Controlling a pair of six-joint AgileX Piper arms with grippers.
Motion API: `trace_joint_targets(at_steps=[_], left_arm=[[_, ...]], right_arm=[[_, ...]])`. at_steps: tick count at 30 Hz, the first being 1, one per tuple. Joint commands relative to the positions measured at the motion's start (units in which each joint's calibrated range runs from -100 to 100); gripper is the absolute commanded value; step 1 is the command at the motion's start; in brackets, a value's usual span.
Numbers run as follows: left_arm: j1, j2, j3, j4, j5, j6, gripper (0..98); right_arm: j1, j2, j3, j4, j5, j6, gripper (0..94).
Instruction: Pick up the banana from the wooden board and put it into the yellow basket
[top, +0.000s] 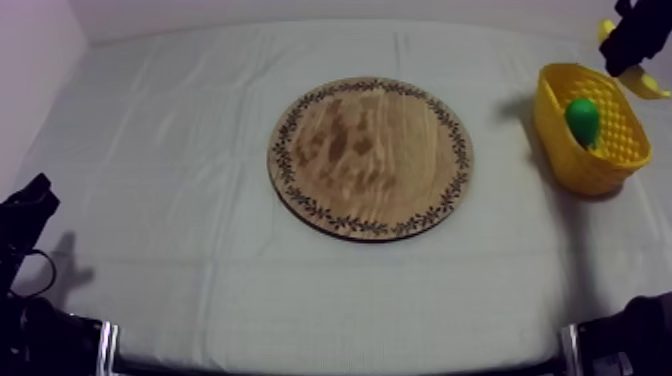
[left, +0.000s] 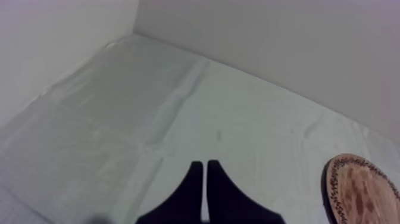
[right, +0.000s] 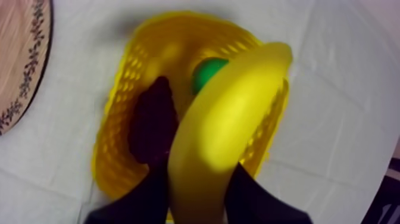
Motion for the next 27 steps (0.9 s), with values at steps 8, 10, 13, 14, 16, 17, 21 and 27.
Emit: trace_joint_targets(at_steps=[8,10,13,14,16,17,21,27], left_arm=[[0.0,0.0,0.0,0.01,0.0,0.0,0.1],[0.0,0.0,0.0,0.01,0.0,0.0,0.1],[0.0,0.0,0.0,0.01,0.0,0.0,0.1],[0.0,0.0,0.0,0.01,0.0,0.0,0.1],[0.0,0.0,0.0,0.01,0.0,0.0,0.1],[0.0,0.0,0.0,0.01,0.0,0.0,0.1],[0.0,0.0,0.0,0.01,0.0,0.0,0.1],[0.0,0.0,0.0,0.01,0.0,0.0,0.1]], right_arm=[[1.0,4.2,1.7,-1.1,-0.3,-0.9,24.7],[1.1,5.6,2.7,-1.3,-1.1,-1.1,24.7],[1.4,8.1,4.1,-1.6,-2.6,-1.4,24.9],[1.5,9.0,4.4,-1.7,-3.1,-1.5,25.3],[1.7,10.8,4.9,-2.0,-4.3,-1.7,26.2],[1.8,11.7,5.0,-2.1,-4.8,-1.8,26.7],[2.1,15.2,5.1,-2.6,-6.8,-2.3,28.4],[3.0,19.1,3.8,-3.7,-7.9,-2.6,42.2]])
